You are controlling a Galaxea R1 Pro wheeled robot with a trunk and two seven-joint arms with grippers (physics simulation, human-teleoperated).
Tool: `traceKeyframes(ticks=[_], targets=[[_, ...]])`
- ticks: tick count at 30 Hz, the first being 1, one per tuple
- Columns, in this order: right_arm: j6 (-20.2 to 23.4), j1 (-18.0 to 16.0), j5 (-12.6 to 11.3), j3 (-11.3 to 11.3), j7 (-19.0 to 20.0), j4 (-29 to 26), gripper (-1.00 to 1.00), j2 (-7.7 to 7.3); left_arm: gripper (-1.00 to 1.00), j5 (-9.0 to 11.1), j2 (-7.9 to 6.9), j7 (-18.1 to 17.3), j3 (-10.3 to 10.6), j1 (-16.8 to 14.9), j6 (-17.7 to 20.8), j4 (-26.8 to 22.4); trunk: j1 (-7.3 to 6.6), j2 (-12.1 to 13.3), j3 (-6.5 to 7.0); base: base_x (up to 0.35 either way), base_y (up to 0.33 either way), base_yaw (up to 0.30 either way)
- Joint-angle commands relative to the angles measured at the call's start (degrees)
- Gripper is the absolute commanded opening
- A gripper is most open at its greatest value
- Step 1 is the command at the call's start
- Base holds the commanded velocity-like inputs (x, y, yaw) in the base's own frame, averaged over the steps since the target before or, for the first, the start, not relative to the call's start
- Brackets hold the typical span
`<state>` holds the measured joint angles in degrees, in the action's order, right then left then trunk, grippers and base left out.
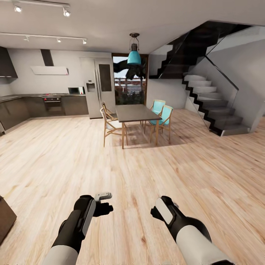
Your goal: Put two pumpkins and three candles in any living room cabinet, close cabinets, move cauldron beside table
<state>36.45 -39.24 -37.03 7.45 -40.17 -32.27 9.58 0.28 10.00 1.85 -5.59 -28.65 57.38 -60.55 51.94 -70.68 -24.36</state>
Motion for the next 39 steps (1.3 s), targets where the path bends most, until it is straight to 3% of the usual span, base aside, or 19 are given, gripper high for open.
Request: traceKeyframes(ticks=[1, 6, 12, 15, 18, 23, 39], targets=[[-0.35, -0.02, 0.01, 0.01, 0.0, 0.47, 1.0, 0.0, 1.0, 0.0, 0.0, 0.0, -0.01, 0.0, 0.0, 0.0, 0.23, -0.42, -0.18, -0.036, 0.0, 0.0], [-1.89, -0.04, 0.03, 0.73, 0.0, 1.29, 1.0, 0.0, 1.0, -0.02, 0.0, -0.03, -0.03, 0.0, 0.01, -0.01, 1.32, -2.42, -1.08, -0.013, 0.0, 0.0], [-6.06, -0.04, 0.03, 4.98, 0.45, 1.41, 1.0, 0.31, 1.0, -0.02, 0.0, -0.07, -0.01, 0.0, 0.01, -0.01, 2.64, -4.83, -2.16, -0.001, 0.0, 0.0], [-9.09, -0.04, -0.11, 8.9, 0.62, 1.42, 1.0, 0.41, 1.0, -0.02, 0.0, -0.08, -0.02, 0.0, 0.01, -0.01, 3.3, -6.03, -2.7, 0.0, 0.0, 0.0], [-12.23, 0.0, -0.41, 10.26, 0.68, 1.42, 1.0, 0.42, 1.0, -0.02, 0.0, -0.09, -0.03, 0.0, 0.01, -0.01, 3.96, -7.24, -3.24, 0.0, 0.0, 0.0], [-15.46, 0.04, -0.7, 10.77, 0.7, 1.82, 1.0, 0.42, 1.0, -0.02, 0.0, -0.09, -0.03, 0.0, 0.0, -0.01, 5.06, -9.24, -4.13, 0.0, 0.0, 0.0], [-15.97, 0.04, -1.1, 10.65, 0.7, 3.52, 1.0, 0.39, 1.0, -0.03, 0.0, 0.08, 0.04, 0.0, -0.17, 0.15, 8.57, -15.66, -7.01, 0.0, 0.0, 0.0]])
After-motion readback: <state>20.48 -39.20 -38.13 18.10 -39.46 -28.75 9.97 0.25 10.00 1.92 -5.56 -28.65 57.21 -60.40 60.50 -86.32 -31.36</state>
